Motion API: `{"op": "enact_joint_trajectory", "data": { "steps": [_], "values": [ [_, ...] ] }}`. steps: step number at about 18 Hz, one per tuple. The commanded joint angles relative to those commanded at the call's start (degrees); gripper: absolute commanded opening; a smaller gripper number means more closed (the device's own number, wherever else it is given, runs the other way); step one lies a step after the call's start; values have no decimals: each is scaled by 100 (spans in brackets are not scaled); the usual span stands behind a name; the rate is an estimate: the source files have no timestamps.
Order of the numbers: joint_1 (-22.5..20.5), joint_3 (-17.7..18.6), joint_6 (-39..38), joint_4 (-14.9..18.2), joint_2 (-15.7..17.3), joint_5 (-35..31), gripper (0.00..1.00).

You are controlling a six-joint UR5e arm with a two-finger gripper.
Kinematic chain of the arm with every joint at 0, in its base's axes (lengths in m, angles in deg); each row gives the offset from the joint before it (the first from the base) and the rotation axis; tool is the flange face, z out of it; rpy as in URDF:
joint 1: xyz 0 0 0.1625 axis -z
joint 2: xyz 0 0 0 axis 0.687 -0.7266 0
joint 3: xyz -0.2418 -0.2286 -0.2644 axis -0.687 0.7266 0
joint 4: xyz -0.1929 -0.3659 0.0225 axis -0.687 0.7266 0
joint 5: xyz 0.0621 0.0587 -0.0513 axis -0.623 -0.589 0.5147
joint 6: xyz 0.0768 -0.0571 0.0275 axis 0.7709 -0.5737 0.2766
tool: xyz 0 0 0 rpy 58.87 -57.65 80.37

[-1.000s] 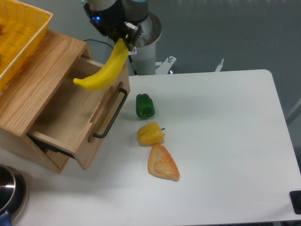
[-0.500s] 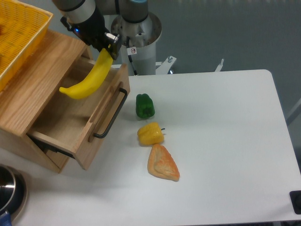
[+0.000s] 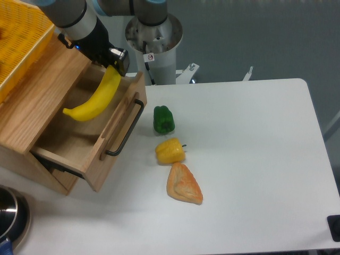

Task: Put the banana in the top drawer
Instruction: 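Lower the banana down into the open drawer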

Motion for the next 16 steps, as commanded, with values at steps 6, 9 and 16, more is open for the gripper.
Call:
{"op": "enact_joint_trajectory", "data": {
  "steps": [6, 9, 16],
  "values": [
    [114, -26, -158, -122, -158, 0, 20],
    [176, -44, -220, -290, -237, -18, 21],
    [281, -53, -369, -299, -369, -123, 22]
  ]
}}
